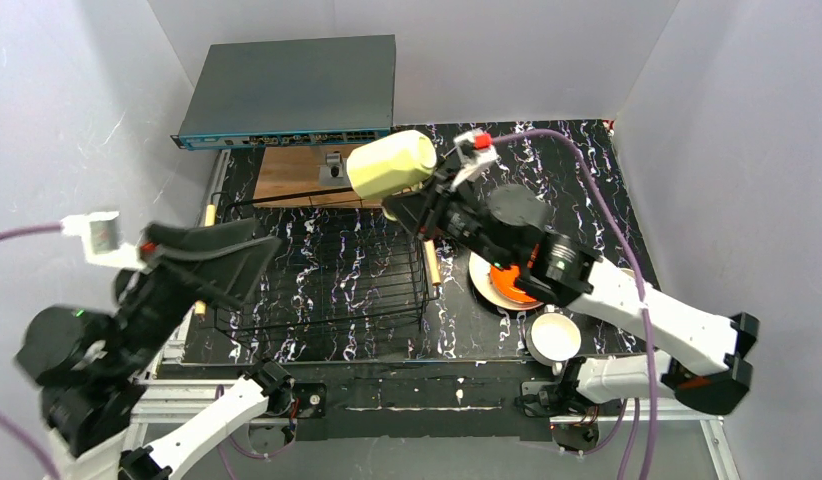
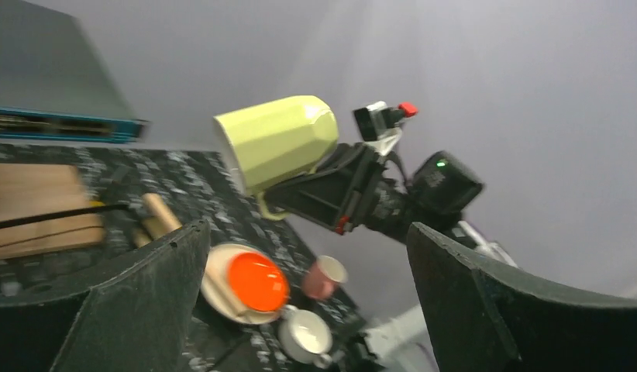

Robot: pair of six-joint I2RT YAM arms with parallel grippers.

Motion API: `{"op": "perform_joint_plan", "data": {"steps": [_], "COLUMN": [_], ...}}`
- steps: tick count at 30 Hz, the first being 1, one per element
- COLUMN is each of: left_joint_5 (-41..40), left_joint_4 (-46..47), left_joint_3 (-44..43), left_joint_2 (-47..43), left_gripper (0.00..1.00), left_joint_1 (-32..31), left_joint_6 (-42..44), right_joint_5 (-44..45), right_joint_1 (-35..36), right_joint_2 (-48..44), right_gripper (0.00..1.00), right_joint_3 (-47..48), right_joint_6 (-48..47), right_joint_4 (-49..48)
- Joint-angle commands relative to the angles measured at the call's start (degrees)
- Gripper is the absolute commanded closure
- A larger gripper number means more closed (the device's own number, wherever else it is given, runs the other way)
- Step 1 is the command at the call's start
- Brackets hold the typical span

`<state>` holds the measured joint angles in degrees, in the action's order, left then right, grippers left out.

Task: Load the mixed dishes into the dish rack

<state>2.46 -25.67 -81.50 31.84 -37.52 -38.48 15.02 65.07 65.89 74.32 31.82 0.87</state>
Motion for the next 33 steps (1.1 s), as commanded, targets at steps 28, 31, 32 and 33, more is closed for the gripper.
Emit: {"op": "perform_joint_plan", "data": {"steps": [28,31,32,33], "left_joint_5": [-29.28,-32.37,-33.34,-34.16], "left_joint_4": [-20.05,-17.79,-16.82,-16.01], "left_joint_3": [14.33,18.05,19.45,20.75], "left_joint_2": [-6.89,-9.41,-10.14,-10.71], "left_gripper": [0.02,0.02,0.02,0.02], "left_joint_1": [-0.13,-0.18,-0.18,-0.16], "left_joint_6": [23.84,25.53,26.16,26.66], "right_joint_5": [30.44,27.06,26.38,25.92], "right_joint_1": [4.90,3.66,3.24,2.92], "right_joint_2": [49.28,48.81,48.94,49.25], "right_gripper": [0.99,0.99,0.99,0.99], "right_joint_3": [44.59,41.44,40.98,40.76], "right_joint_6": [12.27,12.19,12.56,12.84], "right_joint_4": [53.84,50.72,50.48,50.54]}}
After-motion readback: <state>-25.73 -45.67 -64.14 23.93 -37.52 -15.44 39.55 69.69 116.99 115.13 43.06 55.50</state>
